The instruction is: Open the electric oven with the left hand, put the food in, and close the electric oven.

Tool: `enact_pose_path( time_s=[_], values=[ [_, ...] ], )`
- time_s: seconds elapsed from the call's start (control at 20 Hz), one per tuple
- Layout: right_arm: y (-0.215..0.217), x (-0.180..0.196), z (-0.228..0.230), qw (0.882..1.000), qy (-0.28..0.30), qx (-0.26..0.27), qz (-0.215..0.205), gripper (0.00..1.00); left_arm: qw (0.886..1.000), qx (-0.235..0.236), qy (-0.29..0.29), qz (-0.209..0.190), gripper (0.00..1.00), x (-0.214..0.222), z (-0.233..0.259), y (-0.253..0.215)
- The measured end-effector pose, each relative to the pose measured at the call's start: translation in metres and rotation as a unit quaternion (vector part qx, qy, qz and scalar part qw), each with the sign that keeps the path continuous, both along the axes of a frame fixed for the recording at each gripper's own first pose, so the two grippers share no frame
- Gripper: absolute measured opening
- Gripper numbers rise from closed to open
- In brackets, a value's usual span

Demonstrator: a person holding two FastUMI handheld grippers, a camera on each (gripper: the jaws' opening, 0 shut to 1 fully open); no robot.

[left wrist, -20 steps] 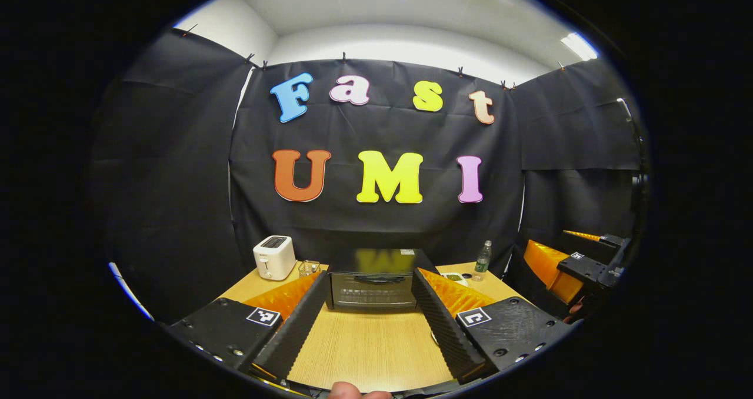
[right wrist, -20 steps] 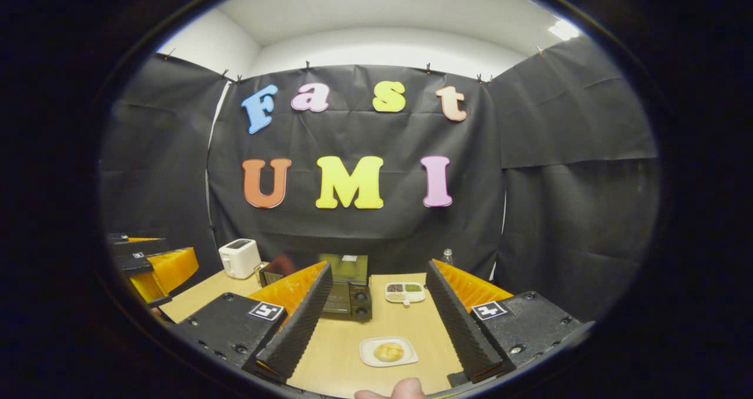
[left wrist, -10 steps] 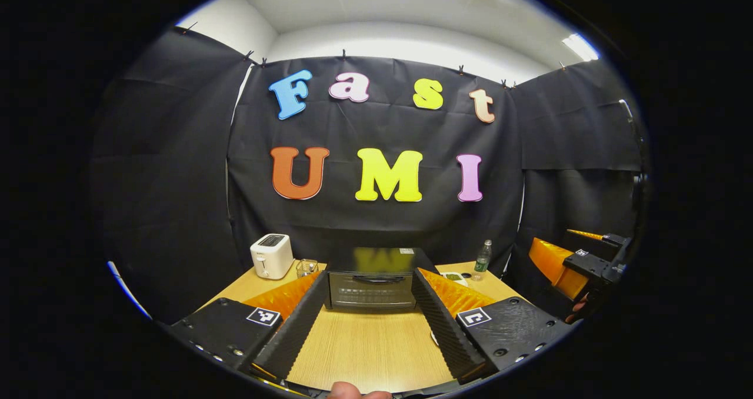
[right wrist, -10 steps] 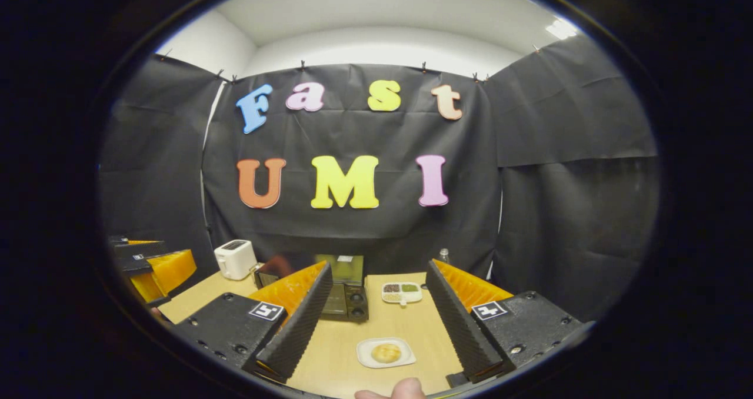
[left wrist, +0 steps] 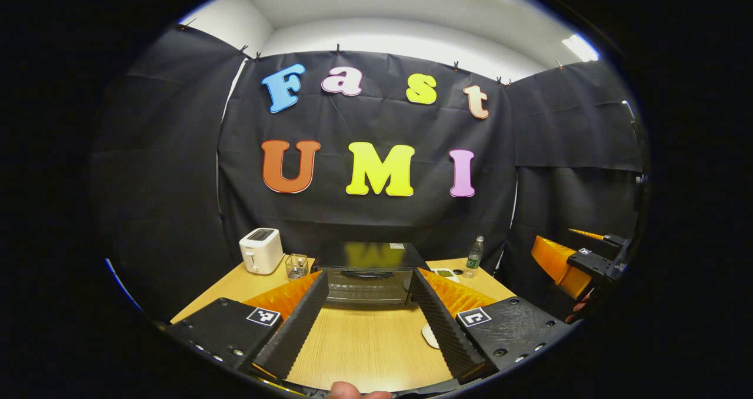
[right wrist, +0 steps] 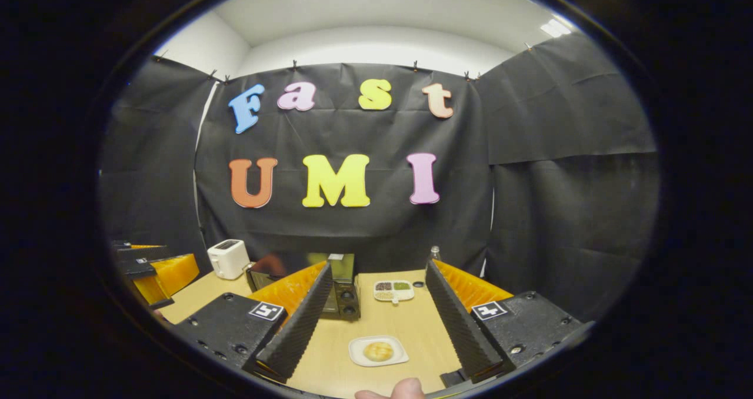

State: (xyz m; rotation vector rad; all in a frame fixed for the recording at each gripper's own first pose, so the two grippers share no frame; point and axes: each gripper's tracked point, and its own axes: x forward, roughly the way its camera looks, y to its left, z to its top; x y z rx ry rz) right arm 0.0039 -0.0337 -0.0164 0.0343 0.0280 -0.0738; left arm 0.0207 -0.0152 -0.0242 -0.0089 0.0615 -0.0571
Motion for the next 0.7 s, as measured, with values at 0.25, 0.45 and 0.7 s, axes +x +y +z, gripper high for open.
enact_pose_path(
  time_s=[0.25, 0.45, 0.7],
  values=[
    [-0.019, 0.005, -0.004, 1.000, 0.003, 0.000, -0.014, 1.00, 1.000, 0.001, 0.018, -0.010, 0.93, 0.015, -0.013, -0.007],
    [-0.033, 0.017, -0.013, 1.000, 0.013, -0.001, -0.021, 1.00, 1.000, 0.000, 0.025, -0.018, 0.93, 0.037, -0.019, -0.011],
    [-0.056, 0.031, -0.021, 0.999, 0.022, -0.004, -0.035, 1.00, 0.999, 0.015, 0.029, -0.011, 0.94, 0.088, -0.028, -0.003]
  ],
)
